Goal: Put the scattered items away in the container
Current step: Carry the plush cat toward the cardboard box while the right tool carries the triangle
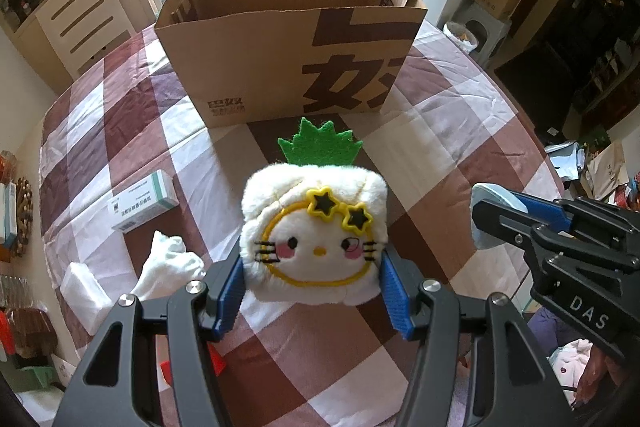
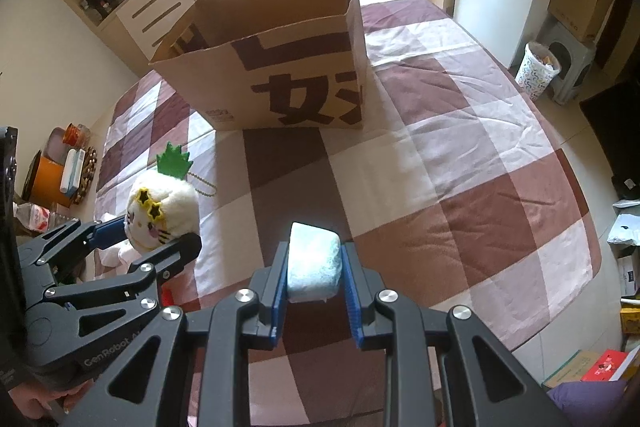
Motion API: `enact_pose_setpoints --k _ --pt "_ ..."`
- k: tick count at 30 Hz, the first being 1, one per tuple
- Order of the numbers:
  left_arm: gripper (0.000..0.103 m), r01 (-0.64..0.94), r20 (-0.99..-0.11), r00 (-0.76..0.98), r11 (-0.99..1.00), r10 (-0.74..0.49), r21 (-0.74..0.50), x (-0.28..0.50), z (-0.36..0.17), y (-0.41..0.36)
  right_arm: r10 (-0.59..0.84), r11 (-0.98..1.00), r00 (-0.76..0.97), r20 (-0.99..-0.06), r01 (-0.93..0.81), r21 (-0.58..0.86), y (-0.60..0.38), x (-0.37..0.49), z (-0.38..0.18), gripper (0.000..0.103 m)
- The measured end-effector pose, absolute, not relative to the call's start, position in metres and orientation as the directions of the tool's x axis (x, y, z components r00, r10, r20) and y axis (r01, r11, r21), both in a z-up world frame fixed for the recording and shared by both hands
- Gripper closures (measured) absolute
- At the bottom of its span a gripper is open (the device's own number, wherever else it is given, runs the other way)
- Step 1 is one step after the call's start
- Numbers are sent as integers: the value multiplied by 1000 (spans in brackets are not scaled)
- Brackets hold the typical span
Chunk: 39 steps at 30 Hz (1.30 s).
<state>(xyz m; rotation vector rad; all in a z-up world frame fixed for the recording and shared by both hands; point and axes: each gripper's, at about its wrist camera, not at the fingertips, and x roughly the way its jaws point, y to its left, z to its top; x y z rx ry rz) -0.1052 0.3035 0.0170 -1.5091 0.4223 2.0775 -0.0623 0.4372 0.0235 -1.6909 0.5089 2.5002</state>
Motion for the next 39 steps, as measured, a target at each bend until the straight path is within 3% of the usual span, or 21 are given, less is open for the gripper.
enact_pose_setpoints --k 29,39 --pt "43 -548 -949 -217 -833 230 -76 -171 6 321 -133 -947 -379 -916 -222 230 450 -135 12 78" --pt "43 -538 -931 -234 -835 280 -116 -195 35 314 -167 -952 -406 -898 -170 254 443 -165 32 78"
